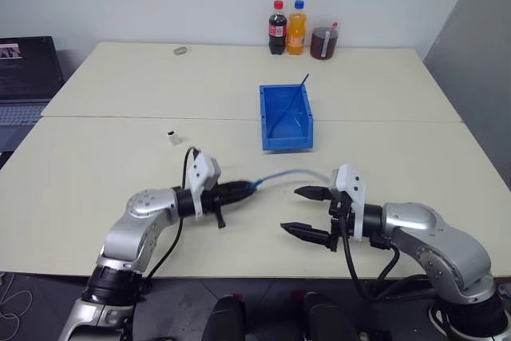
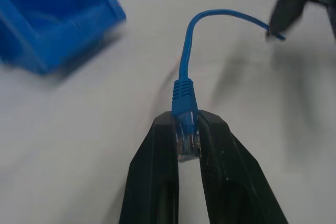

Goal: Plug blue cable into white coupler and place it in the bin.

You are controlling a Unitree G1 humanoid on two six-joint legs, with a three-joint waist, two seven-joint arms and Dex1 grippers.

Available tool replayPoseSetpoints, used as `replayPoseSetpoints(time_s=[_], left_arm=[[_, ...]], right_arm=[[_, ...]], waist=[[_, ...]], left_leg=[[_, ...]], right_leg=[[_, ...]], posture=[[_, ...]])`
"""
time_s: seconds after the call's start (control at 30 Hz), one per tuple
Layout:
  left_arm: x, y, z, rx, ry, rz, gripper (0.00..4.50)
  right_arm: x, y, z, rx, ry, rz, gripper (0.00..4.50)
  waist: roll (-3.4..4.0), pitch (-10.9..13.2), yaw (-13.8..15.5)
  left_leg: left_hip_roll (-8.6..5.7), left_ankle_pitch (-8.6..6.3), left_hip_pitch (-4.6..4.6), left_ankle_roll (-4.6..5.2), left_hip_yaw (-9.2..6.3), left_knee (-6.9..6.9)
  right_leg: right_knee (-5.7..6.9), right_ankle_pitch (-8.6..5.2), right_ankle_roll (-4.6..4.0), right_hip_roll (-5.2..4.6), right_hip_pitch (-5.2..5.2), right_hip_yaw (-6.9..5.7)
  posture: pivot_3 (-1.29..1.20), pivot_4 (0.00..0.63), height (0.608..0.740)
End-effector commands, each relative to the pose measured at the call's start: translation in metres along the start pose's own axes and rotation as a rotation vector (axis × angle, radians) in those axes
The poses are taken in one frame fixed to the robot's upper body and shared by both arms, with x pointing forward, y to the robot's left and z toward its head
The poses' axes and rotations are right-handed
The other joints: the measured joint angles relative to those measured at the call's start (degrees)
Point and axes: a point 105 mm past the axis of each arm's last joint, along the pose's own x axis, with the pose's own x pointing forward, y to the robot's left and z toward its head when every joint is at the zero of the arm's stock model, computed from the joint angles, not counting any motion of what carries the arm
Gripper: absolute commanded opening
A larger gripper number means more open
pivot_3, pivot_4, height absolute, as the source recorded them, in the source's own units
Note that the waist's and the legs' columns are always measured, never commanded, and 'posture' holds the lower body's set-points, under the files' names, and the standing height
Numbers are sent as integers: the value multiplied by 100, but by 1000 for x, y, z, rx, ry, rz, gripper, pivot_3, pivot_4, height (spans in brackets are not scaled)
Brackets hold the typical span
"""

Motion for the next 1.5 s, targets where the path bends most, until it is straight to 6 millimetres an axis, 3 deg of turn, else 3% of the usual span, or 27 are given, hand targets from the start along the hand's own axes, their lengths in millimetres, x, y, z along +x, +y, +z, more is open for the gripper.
replayPoseSetpoints(time_s=[0.03,0.33,0.67,0.77,0.97,1.27,1.33,1.5], left_arm=[[6,-16,27,-43,-98,-75,246],[6,-27,34,-113,-111,-118,246],[5,-31,34,-123,-106,-122,246],[4,-29,35,-122,-106,-113,246],[4,-30,35,-126,-105,-116,246],[5,-29,35,-121,-103,-117,246],[4,-28,35,-116,-105,-113,246],[5,-26,33,-87,-99,-97,246]], right_arm=[[3,-1,8,131,-117,-25,4500],[18,-20,32,257,-280,-47,4500],[31,-21,52,301,-362,38,4500],[33,-19,51,311,-354,60,3978],[34,-17,50,327,-345,81,2264],[34,-12,47,308,-311,103,239],[35,-9,45,298,-295,112,0],[35,-8,44,294,-293,117,0]], waist=[[-3,-1,-33],[-3,-1,-46],[-3,-1,-40],[-3,-1,-40],[-3,-1,-40],[-3,-1,-40],[-3,-1,-40],[-3,-1,-39]], left_leg=[[3,0,0,0,-2,0],[4,0,2,0,-4,-1],[4,0,-1,0,-2,-2],[4,0,-1,0,-2,-2],[4,0,-1,0,-2,-3],[4,0,-1,0,-2,-3],[4,0,-1,0,-2,-3],[4,0,-1,0,-2,-3]], right_leg=[[0,0,0,4,0,0],[5,0,-2,6,-2,-1],[-2,0,-3,5,-2,0],[-1,0,-4,6,-3,0],[-2,0,-3,6,-3,0],[-2,0,-3,6,-3,0],[-3,0,-3,6,-3,0],[-3,0,-3,6,-3,0]], posture=[[0,150,740],[0,150,740],[0,150,740],[0,150,740],[0,150,740],[0,150,740],[0,150,740],[0,150,740]])
